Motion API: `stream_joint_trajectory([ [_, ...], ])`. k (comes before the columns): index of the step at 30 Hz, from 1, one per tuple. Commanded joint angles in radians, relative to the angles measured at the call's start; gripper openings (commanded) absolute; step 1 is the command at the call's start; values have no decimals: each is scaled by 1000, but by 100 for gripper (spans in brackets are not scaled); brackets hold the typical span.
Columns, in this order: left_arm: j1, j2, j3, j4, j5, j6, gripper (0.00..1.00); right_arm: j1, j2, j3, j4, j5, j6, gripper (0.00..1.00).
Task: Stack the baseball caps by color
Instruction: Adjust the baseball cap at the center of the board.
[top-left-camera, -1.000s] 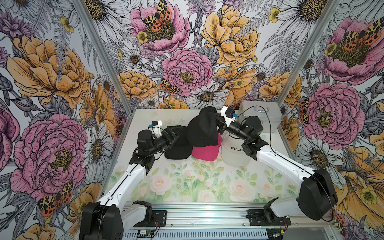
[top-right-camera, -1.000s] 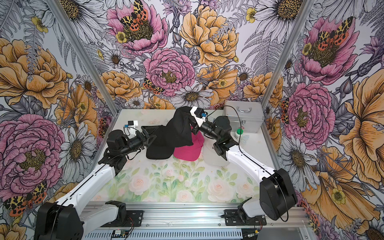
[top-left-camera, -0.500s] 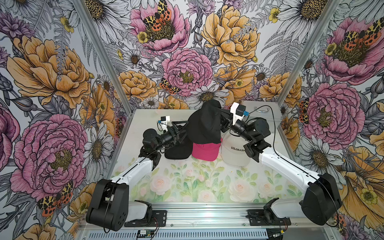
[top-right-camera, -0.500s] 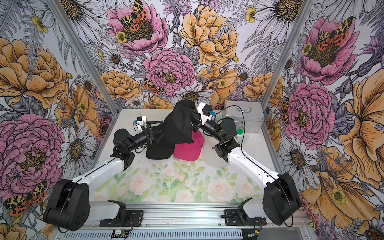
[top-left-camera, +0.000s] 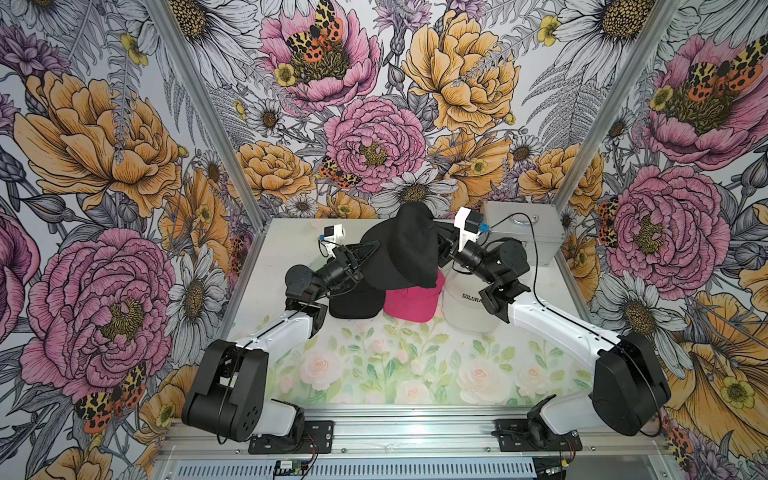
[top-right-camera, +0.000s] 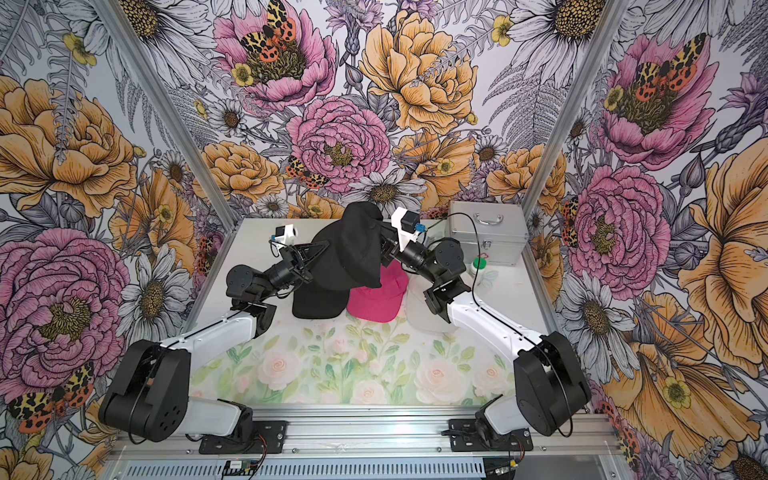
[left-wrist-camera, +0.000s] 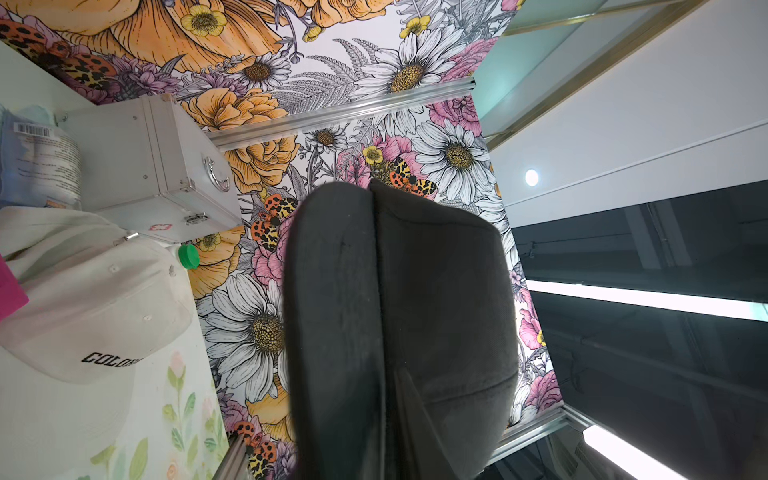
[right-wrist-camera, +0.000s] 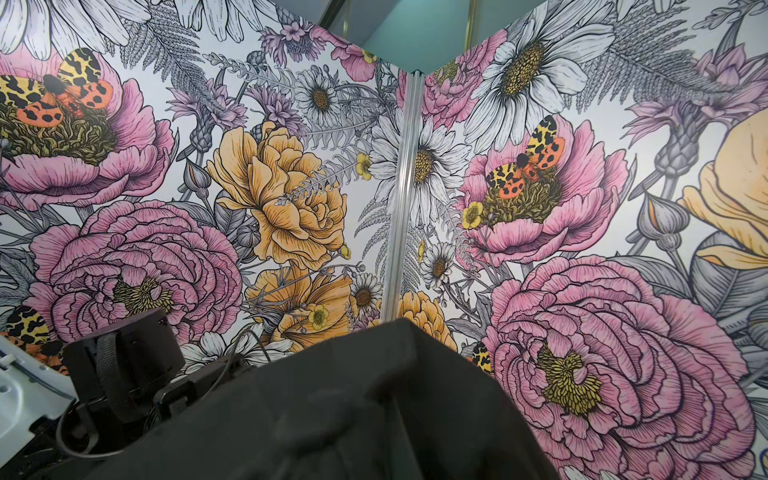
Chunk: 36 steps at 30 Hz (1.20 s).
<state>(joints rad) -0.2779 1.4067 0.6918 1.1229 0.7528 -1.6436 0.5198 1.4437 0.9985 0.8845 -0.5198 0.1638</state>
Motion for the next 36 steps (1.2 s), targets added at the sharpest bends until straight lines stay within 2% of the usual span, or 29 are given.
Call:
stream_joint_trajectory([
  [1, 15, 9, -6, 53, 13, 5, 0, 2, 11, -24, 1, 25, -27, 0],
  [2, 25, 8, -11, 51, 16, 15, 0, 1, 6, -29, -16, 38, -38, 3],
  [3, 37, 8, -14, 42, 23, 42, 0, -1, 0, -32, -36, 56, -47, 14],
  [4, 50, 5, -17, 17, 28, 64, 0, -1, -6, -33, -63, 68, -56, 30],
  [5, 69, 1, -26, 1, 28, 93, 0, -1, -15, -31, -108, 92, -67, 56],
  [6, 93, -8, -34, -9, 32, 129, 0, -3, -23, -33, -151, 125, -73, 97],
  [8, 135, -32, -46, -89, 32, 197, 0, -6, -39, -39, -230, 195, -77, 99],
  [11, 185, -75, -29, -292, 49, 353, 0, -11, -68, -64, -327, 365, -32, 99],
  [14, 197, -138, 28, -556, 59, 541, 0, -32, -107, -42, -509, 502, 100, 99],
  [16, 196, -194, 69, -735, 31, 664, 0, -56, -123, -1, -650, 515, 232, 99],
  [18, 199, -242, 105, -859, 4, 746, 0, -64, -136, 1, -690, 498, 370, 99],
  [21, 211, -268, 133, -892, 6, 749, 0, -61, -132, -30, -617, 415, 599, 99],
  [24, 198, -261, 154, -884, -5, 692, 0, -40, -93, -30, -540, 305, 750, 99],
  [28, 144, -254, 193, -846, -35, 632, 0, -10, -84, -29, -470, 268, 831, 99],
  [31, 113, -243, 219, -836, -53, 606, 0, 2, -95, -64, -344, 251, 881, 99],
  [36, 105, -217, 216, -792, -94, 553, 0, 11, -98, -117, -156, 215, 946, 99],
])
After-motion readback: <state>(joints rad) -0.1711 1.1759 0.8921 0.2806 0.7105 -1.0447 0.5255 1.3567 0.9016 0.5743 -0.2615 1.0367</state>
